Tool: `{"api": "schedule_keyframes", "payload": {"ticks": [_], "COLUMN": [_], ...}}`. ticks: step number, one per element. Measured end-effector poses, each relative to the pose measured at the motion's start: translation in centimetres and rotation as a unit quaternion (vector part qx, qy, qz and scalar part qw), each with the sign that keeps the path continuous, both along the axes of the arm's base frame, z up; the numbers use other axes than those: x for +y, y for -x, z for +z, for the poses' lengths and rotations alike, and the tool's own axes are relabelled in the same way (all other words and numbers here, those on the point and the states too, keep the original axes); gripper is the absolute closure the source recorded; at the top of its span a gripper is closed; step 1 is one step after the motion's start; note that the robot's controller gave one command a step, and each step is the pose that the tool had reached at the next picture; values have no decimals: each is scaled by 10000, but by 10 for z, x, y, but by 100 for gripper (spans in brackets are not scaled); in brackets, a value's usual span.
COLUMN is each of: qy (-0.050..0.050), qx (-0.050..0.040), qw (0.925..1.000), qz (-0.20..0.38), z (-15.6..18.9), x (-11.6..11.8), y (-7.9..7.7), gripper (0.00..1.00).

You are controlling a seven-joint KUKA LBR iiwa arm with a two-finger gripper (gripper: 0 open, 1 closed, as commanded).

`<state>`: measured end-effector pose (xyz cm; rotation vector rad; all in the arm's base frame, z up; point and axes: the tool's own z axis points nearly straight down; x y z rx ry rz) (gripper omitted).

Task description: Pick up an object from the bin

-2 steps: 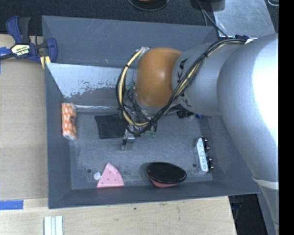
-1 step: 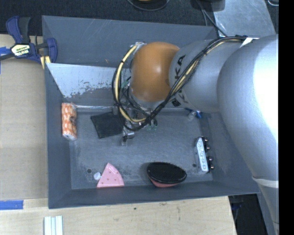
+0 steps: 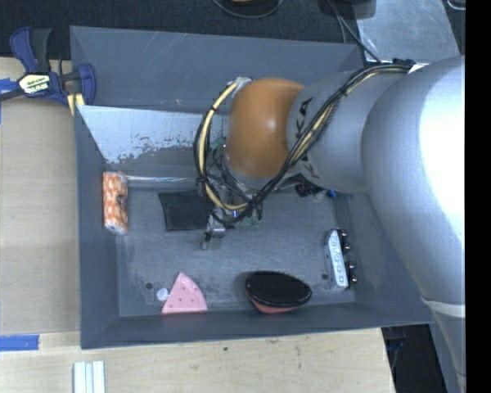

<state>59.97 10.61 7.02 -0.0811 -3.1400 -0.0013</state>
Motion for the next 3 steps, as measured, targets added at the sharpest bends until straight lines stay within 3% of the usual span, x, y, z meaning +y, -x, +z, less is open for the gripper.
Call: {"api": "schedule_keyframes", "payload": {"ticks": [1, 2, 3], "qy": [-1, -11, -11], "qx": [-77, -32, -32], "qw": [9954, 10000, 10000], "qz": [957, 2, 2], "z": [1, 2, 2], "x": [10, 0, 0], "y": [-15, -2, -2], "gripper": [0, 100, 100]}}
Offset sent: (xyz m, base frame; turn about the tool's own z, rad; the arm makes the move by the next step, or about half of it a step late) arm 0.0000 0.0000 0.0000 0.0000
